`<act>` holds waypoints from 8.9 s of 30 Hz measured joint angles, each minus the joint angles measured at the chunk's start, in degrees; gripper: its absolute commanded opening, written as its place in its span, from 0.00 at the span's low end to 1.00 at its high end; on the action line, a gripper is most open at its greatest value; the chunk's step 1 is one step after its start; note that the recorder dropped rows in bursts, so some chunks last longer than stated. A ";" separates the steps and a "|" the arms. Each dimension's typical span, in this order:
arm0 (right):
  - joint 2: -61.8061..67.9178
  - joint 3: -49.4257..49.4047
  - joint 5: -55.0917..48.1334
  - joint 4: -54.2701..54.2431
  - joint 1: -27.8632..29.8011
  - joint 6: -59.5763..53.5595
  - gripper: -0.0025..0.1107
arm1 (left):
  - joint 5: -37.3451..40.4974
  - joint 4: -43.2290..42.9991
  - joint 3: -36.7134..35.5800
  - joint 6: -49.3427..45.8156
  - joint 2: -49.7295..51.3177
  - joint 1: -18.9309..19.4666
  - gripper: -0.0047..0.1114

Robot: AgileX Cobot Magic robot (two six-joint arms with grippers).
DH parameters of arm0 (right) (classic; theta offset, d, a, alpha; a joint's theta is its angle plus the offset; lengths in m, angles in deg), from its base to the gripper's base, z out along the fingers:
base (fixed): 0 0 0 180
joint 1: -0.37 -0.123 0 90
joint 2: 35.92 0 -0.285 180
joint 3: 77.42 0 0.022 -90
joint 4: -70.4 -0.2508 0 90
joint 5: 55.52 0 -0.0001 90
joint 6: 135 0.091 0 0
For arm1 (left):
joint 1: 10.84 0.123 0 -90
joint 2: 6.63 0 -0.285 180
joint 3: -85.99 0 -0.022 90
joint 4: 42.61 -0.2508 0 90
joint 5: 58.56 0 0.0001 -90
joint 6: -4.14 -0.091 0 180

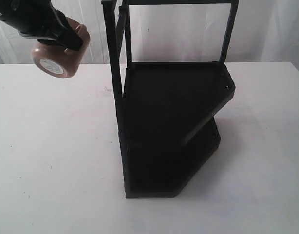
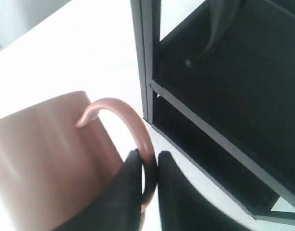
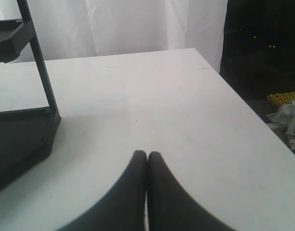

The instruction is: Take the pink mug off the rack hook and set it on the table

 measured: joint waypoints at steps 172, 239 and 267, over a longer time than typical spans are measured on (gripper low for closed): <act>0.00 0.00 0.00 0.00 0.00 0.00 0.02 | -54.69 -9.52 -68.98 26.69 -44.78 20.50 0.04; 0.00 0.00 0.00 0.00 0.00 0.00 0.02 | -37.03 -18.49 -86.20 45.24 -85.89 20.63 0.04; 0.00 0.00 0.00 0.00 0.00 0.00 0.02 | -28.18 -18.72 -86.20 40.98 -85.89 20.63 0.04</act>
